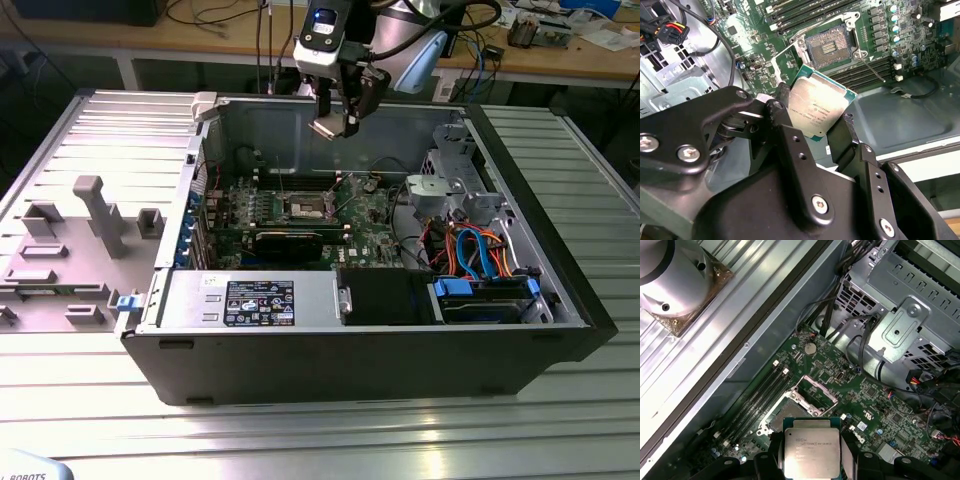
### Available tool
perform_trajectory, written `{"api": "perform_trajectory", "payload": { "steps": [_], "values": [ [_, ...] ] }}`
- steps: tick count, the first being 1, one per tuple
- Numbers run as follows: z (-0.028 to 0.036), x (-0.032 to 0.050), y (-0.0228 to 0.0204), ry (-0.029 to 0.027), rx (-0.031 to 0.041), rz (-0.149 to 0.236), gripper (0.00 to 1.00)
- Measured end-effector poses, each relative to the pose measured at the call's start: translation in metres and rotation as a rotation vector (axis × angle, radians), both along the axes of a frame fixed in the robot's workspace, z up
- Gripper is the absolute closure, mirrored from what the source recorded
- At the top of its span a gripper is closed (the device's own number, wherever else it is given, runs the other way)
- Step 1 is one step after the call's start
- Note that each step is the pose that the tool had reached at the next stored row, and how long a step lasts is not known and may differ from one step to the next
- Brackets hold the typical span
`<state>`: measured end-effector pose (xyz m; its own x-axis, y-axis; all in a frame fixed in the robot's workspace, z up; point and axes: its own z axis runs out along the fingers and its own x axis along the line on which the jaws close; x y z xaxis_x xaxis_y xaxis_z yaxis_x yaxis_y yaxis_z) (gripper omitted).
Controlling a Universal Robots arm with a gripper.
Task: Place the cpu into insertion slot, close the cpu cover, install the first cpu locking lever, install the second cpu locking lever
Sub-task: 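Place the cpu into insertion slot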
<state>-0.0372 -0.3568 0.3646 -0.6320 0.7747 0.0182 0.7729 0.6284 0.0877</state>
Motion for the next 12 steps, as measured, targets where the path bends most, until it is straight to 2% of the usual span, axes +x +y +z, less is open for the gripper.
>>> {"api": "perform_trajectory", "payload": {
  "steps": [4, 6, 7, 9, 12],
  "values": [
    [0.0000, 0.0000, 0.0000, 0.0000, 0.0000, -0.008, 0.45],
    [-0.0001, 0.0000, 0.0000, 0.0000, 0.0001, -0.031, 0.45],
    [-0.0003, 0.0000, 0.0000, 0.0000, 0.0000, -0.047, 0.45],
    [-0.0008, 0.0000, 0.0000, 0.0000, 0.0000, -0.104, 0.45],
    [-0.0017, 0.0000, 0.0000, 0.0005, 0.0000, -0.144, 0.45]
  ]
}}
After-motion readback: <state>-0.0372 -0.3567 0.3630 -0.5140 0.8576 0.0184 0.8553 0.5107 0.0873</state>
